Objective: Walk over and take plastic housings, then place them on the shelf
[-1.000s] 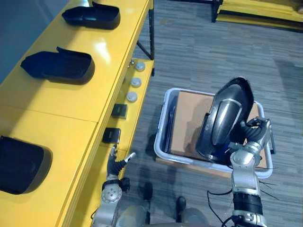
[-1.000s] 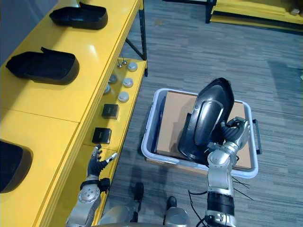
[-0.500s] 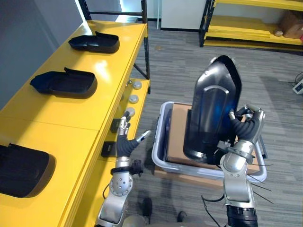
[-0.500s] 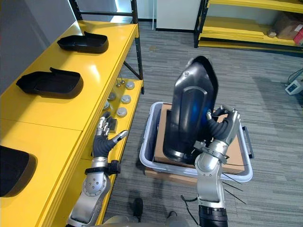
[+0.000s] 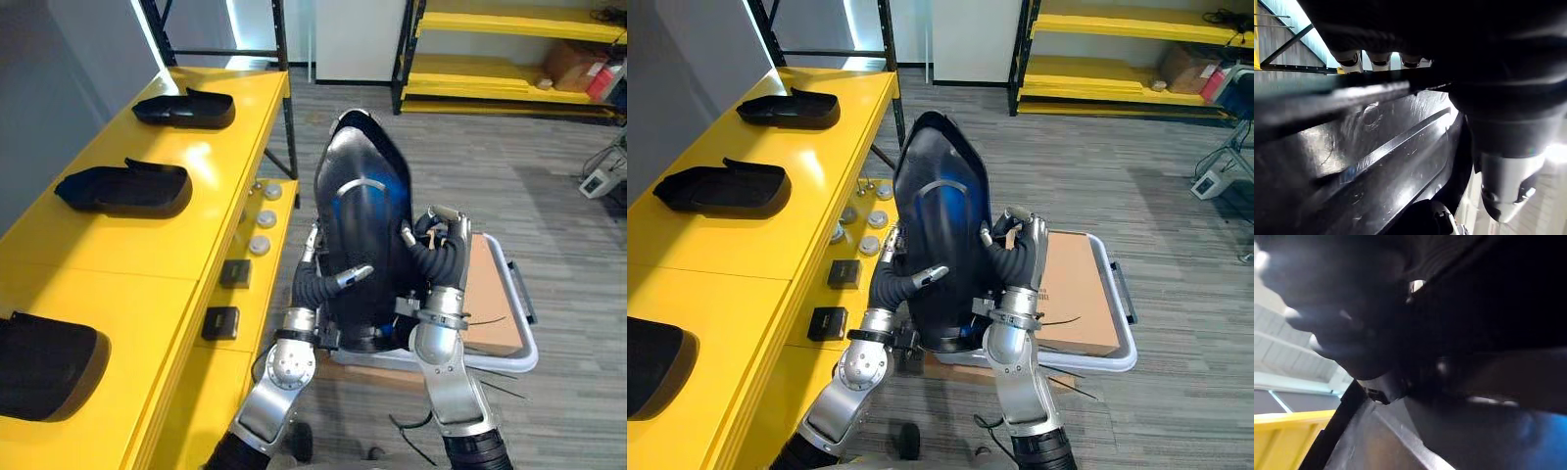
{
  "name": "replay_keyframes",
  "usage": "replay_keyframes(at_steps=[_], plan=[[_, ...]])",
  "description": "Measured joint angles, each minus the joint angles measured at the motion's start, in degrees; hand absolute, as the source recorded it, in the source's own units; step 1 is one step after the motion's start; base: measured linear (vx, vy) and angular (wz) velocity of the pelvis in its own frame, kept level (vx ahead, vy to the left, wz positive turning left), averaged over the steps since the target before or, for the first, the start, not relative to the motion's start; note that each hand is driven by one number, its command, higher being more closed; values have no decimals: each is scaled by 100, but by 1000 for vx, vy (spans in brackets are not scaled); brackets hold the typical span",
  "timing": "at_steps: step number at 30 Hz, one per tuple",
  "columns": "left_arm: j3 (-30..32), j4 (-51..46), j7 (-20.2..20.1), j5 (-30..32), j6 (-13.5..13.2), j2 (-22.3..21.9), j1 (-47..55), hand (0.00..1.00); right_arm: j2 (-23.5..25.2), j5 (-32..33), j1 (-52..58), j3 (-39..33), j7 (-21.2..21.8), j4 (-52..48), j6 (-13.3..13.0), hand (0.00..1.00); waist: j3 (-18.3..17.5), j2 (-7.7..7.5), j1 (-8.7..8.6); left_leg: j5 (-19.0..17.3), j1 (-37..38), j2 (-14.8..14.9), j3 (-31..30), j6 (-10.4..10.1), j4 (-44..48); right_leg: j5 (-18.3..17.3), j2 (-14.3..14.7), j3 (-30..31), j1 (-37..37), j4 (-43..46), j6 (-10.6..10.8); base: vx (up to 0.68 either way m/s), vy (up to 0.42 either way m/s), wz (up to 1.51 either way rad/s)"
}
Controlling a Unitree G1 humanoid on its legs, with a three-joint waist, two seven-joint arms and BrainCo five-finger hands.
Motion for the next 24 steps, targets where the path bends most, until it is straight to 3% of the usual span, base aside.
replay_keyframes(at_steps=[2,3,16,24], plan=[[-3,33,14,-81,6,17,-81,100,-85,2,-9,1,-9,0,-19,100,-13,-5,1,1,0,0,0,0,0,4,-1,2,-1,0,-5,0,0,0],[-5,76,19,-150,12,40,-124,100,-131,3,-10,5,-10,2,-19,0,-35,-7,1,1,0,-3,1,1,0,7,-3,9,-3,0,-4,0,0,0],[2,132,244,-189,211,233,-182,100,-282,603,-150,249,-12,-4,-297,0,-164,-95,-3,1,2,-2,23,1,1,13,-1,43,-11,-1,-6,-1,-1,0],[206,126,233,123,238,107,-179,100,-245,1766,-318,164,178,-283,-550,0,-190,-132,0,1,21,1,61,0,0,16,6,133,-8,0,-4,-4,-4,-2]])
